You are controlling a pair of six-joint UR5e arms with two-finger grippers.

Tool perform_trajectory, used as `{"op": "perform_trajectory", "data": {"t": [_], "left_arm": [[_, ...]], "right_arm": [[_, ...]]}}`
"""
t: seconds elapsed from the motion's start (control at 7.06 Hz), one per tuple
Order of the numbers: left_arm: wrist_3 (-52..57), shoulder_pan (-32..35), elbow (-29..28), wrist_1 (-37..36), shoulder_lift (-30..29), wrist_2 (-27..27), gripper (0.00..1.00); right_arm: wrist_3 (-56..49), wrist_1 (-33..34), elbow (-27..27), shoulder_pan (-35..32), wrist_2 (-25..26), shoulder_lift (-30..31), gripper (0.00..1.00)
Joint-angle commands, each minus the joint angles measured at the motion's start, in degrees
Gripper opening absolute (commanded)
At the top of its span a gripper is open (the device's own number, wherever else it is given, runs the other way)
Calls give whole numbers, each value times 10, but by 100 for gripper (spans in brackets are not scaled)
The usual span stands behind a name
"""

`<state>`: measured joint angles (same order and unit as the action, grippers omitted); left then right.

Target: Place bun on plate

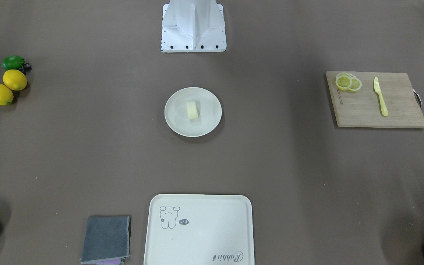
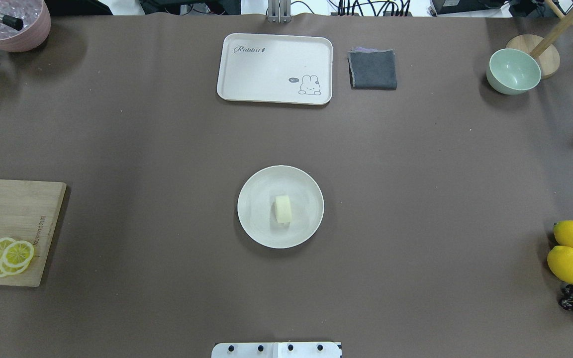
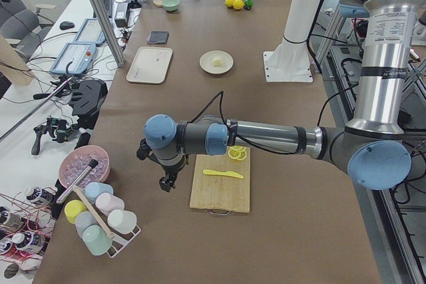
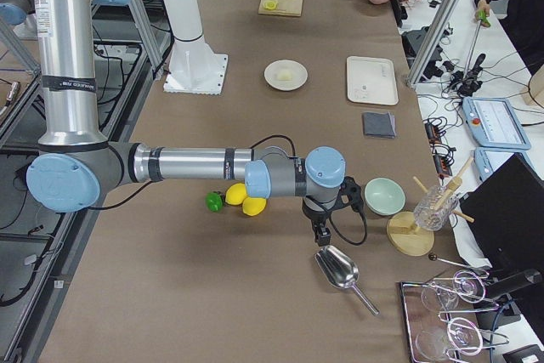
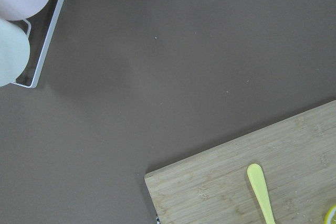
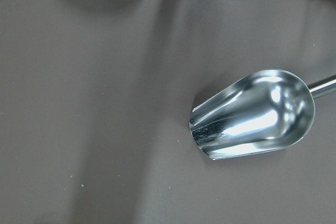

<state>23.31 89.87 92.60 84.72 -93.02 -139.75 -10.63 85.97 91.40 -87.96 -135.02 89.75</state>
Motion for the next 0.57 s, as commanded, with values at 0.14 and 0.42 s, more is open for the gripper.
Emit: {"op": "perform_trajectory", "data": {"t": [0.14,0.42], "left_arm": [[-32,-2,-4,0,-1,1,98],[-34,-6,-5,2,-9,87,98]], "right_arm": [[1,2,5,-8,-6,3,100],[2,4,13,-8,-14,9,100]]}}
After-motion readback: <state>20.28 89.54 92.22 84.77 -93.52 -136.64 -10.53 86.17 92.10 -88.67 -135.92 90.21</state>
